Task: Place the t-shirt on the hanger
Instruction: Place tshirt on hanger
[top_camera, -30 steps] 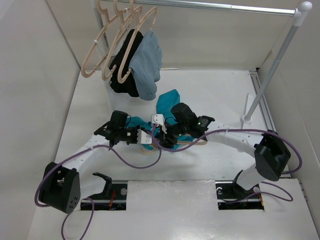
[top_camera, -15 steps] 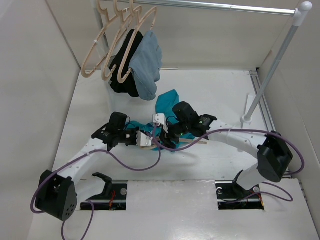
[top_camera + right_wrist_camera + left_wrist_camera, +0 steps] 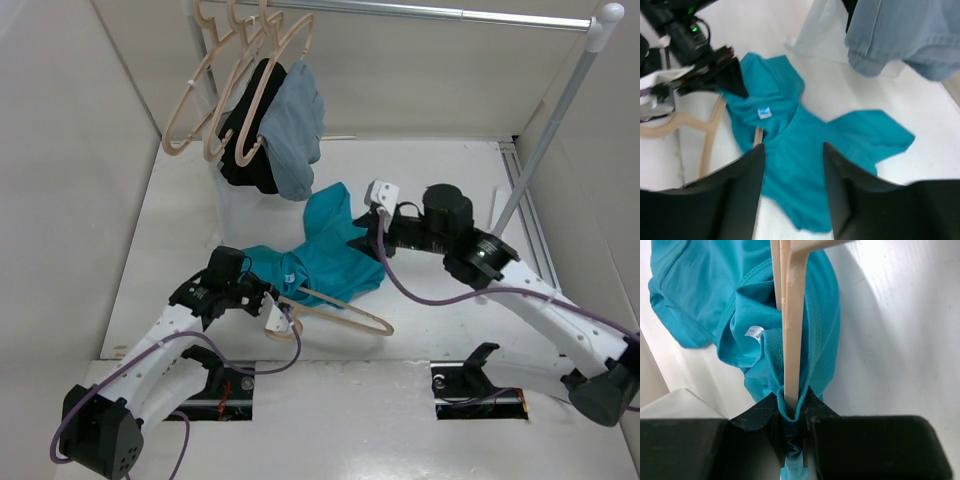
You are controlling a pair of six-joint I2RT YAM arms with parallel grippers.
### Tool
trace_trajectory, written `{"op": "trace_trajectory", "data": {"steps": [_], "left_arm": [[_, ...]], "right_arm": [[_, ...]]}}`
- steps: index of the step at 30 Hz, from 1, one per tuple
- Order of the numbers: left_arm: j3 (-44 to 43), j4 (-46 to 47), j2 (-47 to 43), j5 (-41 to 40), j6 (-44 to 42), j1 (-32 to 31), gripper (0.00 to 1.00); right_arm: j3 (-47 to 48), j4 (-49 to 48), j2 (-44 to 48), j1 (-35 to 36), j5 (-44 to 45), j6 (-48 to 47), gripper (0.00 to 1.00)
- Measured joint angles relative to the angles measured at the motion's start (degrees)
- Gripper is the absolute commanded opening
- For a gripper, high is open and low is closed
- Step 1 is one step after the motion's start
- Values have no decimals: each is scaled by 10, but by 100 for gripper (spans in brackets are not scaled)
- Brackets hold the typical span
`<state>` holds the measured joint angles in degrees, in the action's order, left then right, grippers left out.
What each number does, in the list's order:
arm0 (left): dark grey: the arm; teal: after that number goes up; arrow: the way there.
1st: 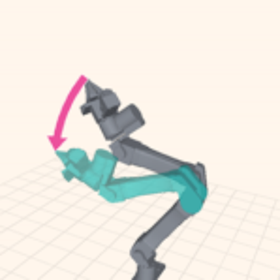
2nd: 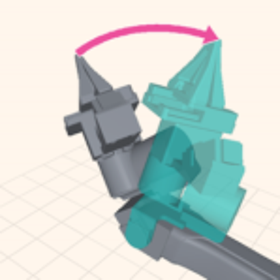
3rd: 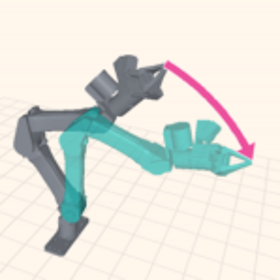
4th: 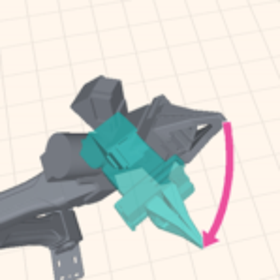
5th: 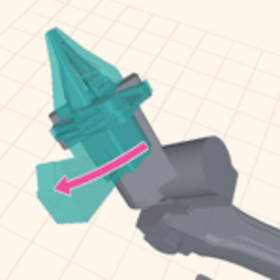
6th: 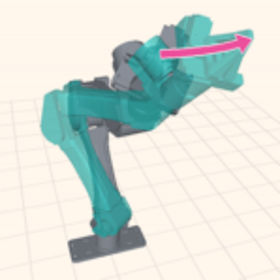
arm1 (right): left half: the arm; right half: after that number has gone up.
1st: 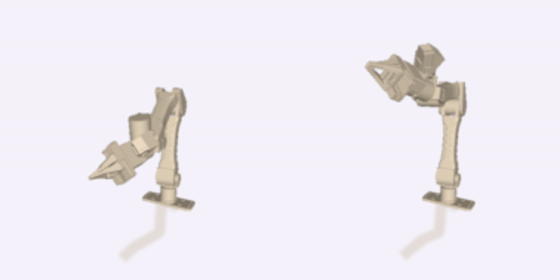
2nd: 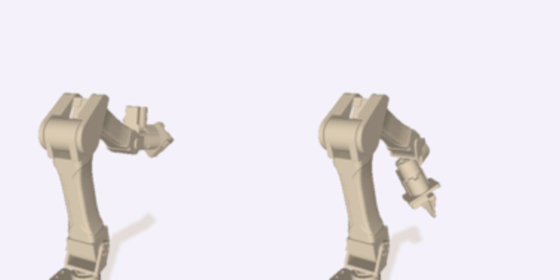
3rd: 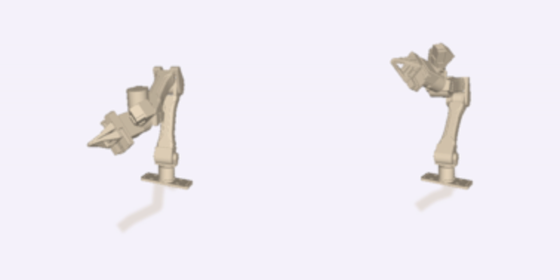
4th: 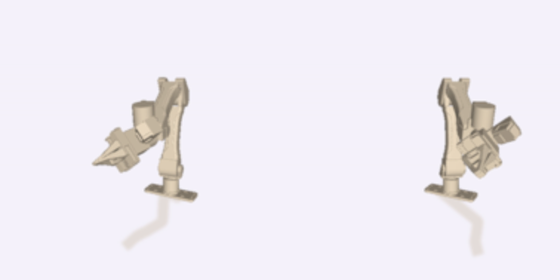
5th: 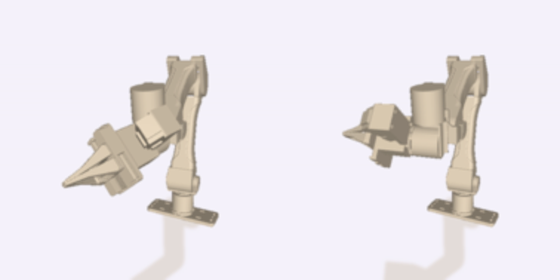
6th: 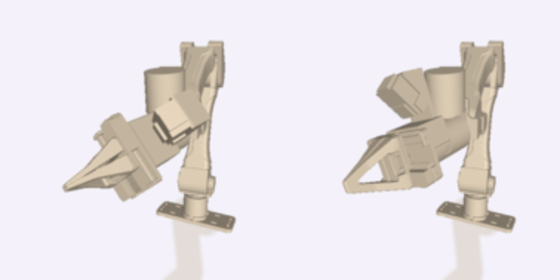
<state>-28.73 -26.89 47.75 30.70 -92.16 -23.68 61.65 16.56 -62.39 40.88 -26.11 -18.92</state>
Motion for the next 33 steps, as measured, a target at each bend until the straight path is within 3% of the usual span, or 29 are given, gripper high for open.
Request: {"op": "trace_trajectory", "data": {"steps": [2, 3, 4, 5, 7, 11, 15, 22, 28, 31, 33], "left_arm": [[0, -9, 1, -1, -23, -1, 0], [0, -12, 1, -3, -32, -3, 0], [0, -14, 1, -5, -39, -3, 0], [0, -17, 1, -8, -45, -4, 0], [0, -23, 1, -11, -53, -4, 0], [2, -30, -5, -17, -61, -4, 0], [3, -33, -10, -17, -61, -4, 0], [3, -30, -4, -12, -40, -4, 0], [3, -21, 3, -10, -15, -4, 0], [3, -20, 5, -10, -4, -4, 0], [3, -20, 5, -10, 2, -4, 0]], "right_arm": [[9, -42, -49, 6, 11, 27, 44], [24, -45, -88, 15, 24, 39, 59], [46, -47, -137, 23, 33, 45, 59], [69, -46, -194, 32, 44, 49, 69], [97, -44, -292, 50, 70, 61, 75], [121, -5, -403, 83, 96, 64, 75], [184, 19, -462, 110, 123, 68, 63], [215, -3, -480, 118, 165, 99, 44], [238, -4, -527, 117, 202, 110, 42], [238, -3, -537, 117, 205, 110, 24], [238, -2, -541, 117, 209, 111, 0]]}}
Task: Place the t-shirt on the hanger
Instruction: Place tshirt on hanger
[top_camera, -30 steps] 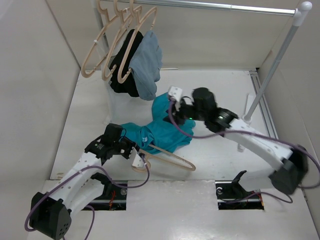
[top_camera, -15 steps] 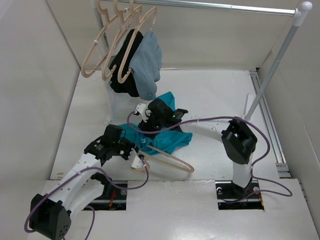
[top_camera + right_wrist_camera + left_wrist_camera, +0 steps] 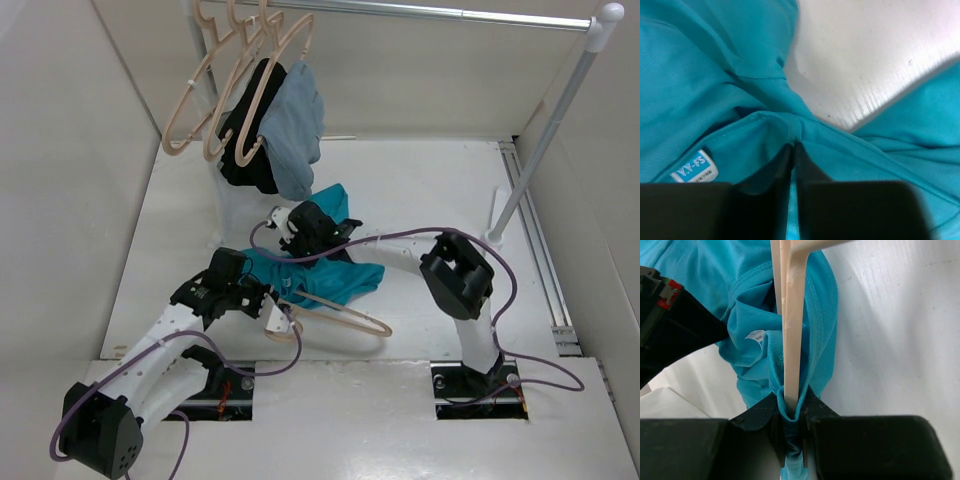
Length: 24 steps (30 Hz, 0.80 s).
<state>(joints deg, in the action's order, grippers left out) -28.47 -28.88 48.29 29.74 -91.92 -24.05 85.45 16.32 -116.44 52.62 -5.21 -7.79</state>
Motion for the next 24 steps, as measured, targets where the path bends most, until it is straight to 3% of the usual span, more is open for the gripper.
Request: {"op": "trace_trajectory", "data": {"steps": [4, 6, 13, 17, 24], "left_arm": [[0, 0, -2, 0, 22, 0, 0], [0, 0, -9, 0, 43, 0, 0], [-10, 25, -33, 0, 162, -3, 0], [-22, 60, -20, 2, 217, -6, 0], [-90, 111, 88, -24, 270, -14, 0]], "right_arm": [[-13, -5, 0, -5, 24, 19, 0], [-66, -32, 24, -20, 26, 45, 0], [-301, -43, 251, -189, 72, 143, 0], [-337, -39, 365, -226, 78, 170, 0], [-401, -5, 493, -295, 82, 198, 0]]}}
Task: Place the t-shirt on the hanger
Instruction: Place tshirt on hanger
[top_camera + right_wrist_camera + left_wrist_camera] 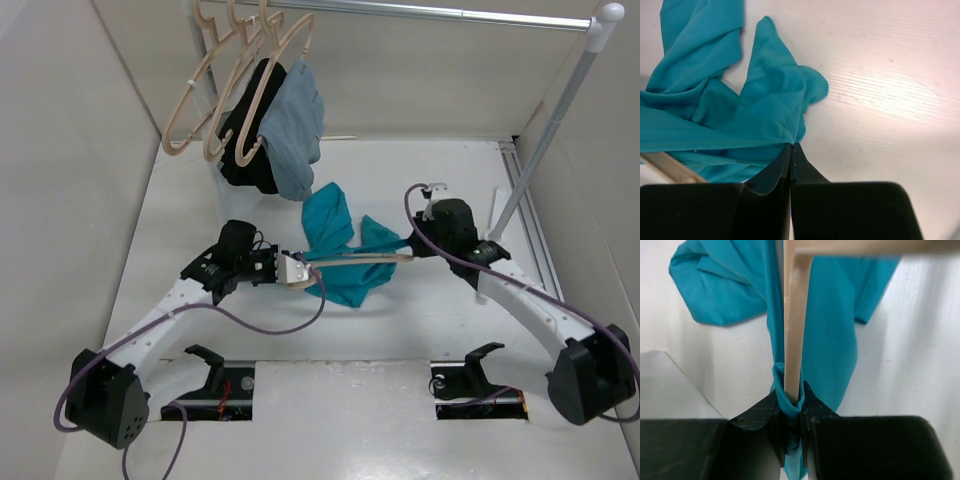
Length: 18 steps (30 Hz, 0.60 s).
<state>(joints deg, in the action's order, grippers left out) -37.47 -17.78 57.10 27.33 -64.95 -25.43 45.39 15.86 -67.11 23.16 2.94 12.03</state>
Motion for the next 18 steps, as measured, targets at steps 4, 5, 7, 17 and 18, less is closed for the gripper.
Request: {"op": "trace_trajectory", "data": {"steps": [4, 5, 7, 17, 18], "left_arm": [[-25, 20, 55, -23, 14, -6, 0], [-28, 24, 63, -29, 17, -6, 0], [-35, 29, 74, -40, 19, -9, 0], [-61, 28, 125, -143, 9, -50, 0], [-61, 26, 125, -154, 7, -56, 0]], "right_arm": [[-12, 32, 77, -15, 10, 6, 0], [-12, 38, 92, -15, 14, 6, 0], [-9, 51, 110, -15, 18, 4, 0], [82, 130, 99, 83, 143, -34, 0], [92, 133, 93, 97, 157, -43, 0]]}}
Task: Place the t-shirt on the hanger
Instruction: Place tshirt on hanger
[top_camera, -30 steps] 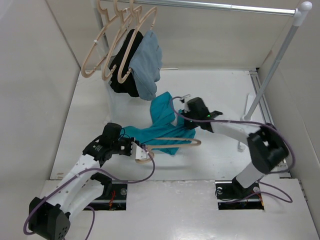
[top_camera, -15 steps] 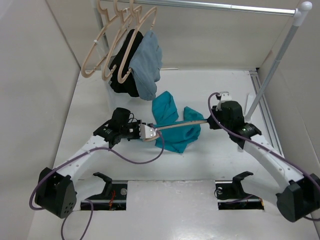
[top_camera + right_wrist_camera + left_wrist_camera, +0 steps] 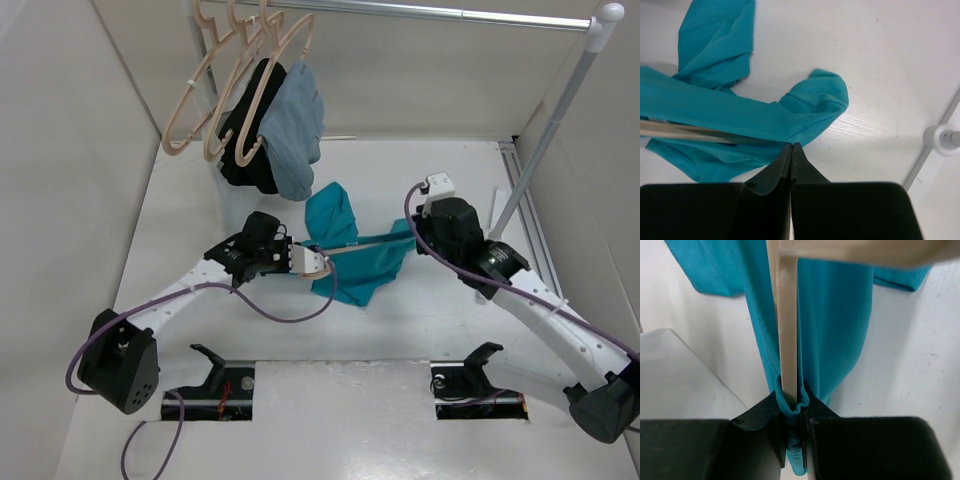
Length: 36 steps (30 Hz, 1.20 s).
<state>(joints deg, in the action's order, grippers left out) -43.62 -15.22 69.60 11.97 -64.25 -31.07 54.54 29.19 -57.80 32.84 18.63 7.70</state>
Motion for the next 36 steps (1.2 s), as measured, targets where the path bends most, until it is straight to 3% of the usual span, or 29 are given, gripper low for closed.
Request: {"op": "trace_trajectory", "data": {"steps": [5, 10, 14, 16, 17, 19, 21, 29, 36], "left_arm": [[-51, -60, 18, -12, 2, -12, 0], [-133, -120, 27, 14, 9, -26, 0], [-146, -144, 27, 22, 7, -58, 0], [-146, -157, 28, 24, 7, -71, 0], [-146, -161, 29, 24, 7, -75, 0], [-146, -161, 33, 24, 11, -79, 0], [-146, -161, 38, 24, 16, -80, 0], [-146, -159, 43, 36, 30, -78, 0], [-158, -163, 42, 93, 33, -59, 0]], "right_arm": [[20, -15, -33, 74, 19, -56, 0], [19, -78, -70, 52, -102, -110, 0], [55, -78, -123, 35, -176, -157, 2], [77, -70, -146, 35, -205, -181, 13], [87, -64, -151, 35, -217, -192, 39], [98, -52, -151, 35, -236, -211, 60], [102, -41, -141, 32, -253, -235, 73], [102, 22, -42, 22, -340, -325, 71], [74, 11, -24, 81, -408, -365, 66]]}}
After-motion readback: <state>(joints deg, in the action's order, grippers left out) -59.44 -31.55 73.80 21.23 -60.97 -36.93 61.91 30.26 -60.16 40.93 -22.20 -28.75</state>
